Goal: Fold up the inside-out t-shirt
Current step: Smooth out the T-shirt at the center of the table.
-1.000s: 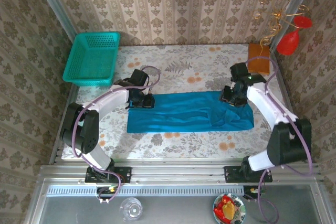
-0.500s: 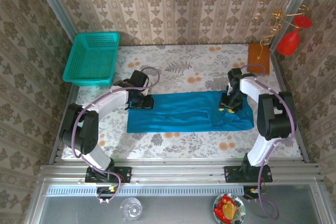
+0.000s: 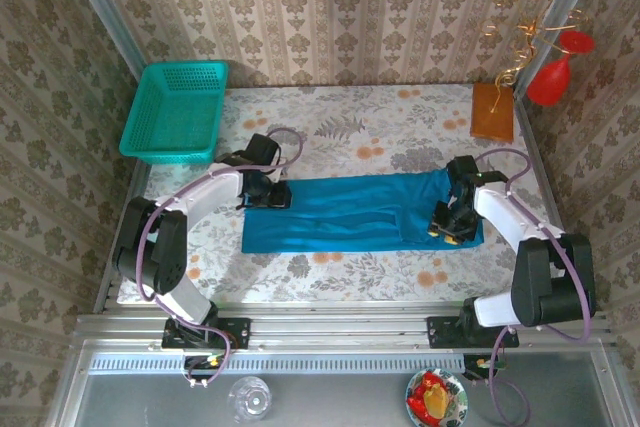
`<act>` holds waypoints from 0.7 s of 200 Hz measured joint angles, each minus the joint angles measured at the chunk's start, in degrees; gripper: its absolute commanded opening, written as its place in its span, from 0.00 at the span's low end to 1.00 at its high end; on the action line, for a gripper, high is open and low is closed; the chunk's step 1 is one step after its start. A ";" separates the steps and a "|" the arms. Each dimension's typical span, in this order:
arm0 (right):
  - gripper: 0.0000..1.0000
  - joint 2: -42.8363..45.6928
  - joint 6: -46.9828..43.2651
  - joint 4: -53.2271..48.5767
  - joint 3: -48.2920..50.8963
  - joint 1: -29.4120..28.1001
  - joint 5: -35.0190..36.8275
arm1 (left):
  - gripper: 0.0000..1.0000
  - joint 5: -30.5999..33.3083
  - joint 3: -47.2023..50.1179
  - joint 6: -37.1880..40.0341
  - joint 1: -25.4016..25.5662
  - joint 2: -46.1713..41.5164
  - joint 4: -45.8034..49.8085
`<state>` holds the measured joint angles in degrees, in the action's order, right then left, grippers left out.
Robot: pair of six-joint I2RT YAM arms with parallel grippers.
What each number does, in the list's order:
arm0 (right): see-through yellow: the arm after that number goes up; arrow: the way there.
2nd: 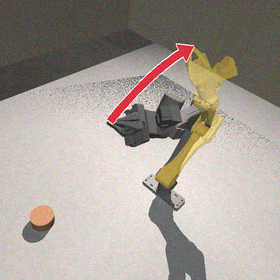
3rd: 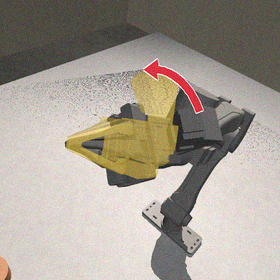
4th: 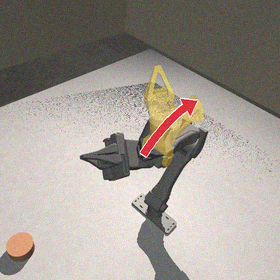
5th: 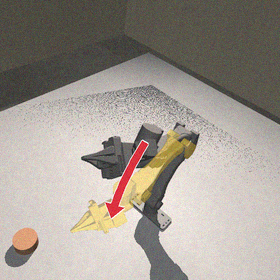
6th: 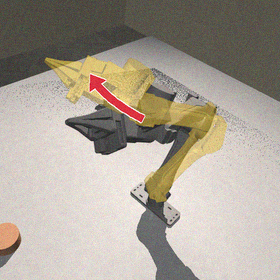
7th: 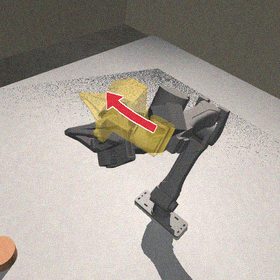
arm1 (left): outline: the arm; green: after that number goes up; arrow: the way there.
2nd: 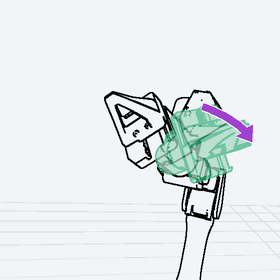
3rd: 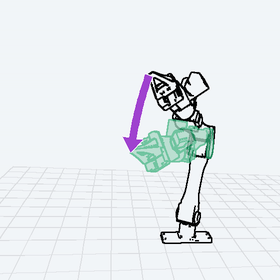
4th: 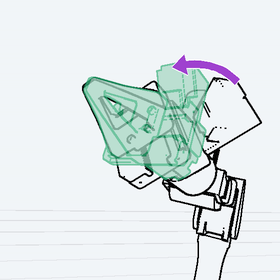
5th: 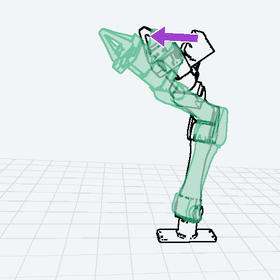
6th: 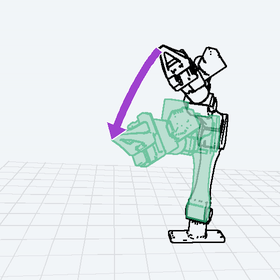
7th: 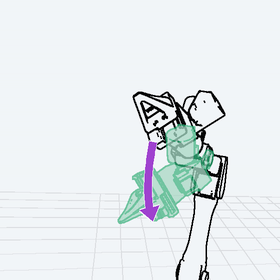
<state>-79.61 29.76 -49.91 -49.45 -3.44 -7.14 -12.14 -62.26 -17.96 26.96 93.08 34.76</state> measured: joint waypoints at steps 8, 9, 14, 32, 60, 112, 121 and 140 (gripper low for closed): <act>0.39 -0.22 -0.02 0.15 -1.27 -0.22 -0.24 | 0.24 0.02 0.11 0.00 -0.17 -0.22 0.00; 0.39 -0.26 -0.02 0.17 -1.51 -0.24 -0.31 | 0.24 0.02 0.13 0.00 -0.20 -0.24 -0.02; 0.39 -0.61 -0.07 0.37 -2.38 -0.31 -0.72 | 0.24 0.00 0.28 0.00 -0.50 -0.52 -0.02; 0.41 -3.72 -0.81 1.99 -5.99 -0.39 -2.78 | 0.24 -0.02 0.79 -0.02 -1.46 -1.44 0.04; 0.45 -9.38 -1.22 4.94 -7.93 -0.48 -4.37 | 0.24 0.02 0.92 -0.04 -2.67 -2.12 0.02; 0.57 -8.31 1.27 4.55 -2.64 0.70 0.66 | 0.24 -0.04 1.79 -0.04 -2.99 -2.43 0.00; 0.57 -6.91 2.67 3.93 -1.33 1.25 3.10 | 0.23 -0.04 1.92 -0.07 -3.41 -2.43 0.04; 0.57 -3.80 5.25 2.21 0.74 1.84 7.72 | 0.23 -0.09 2.21 -0.26 -4.63 -2.43 0.28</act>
<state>-83.42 35.00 -47.70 -48.71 -1.61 0.58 -12.23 -60.05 -18.22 22.33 90.65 35.05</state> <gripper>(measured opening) 0.571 0.232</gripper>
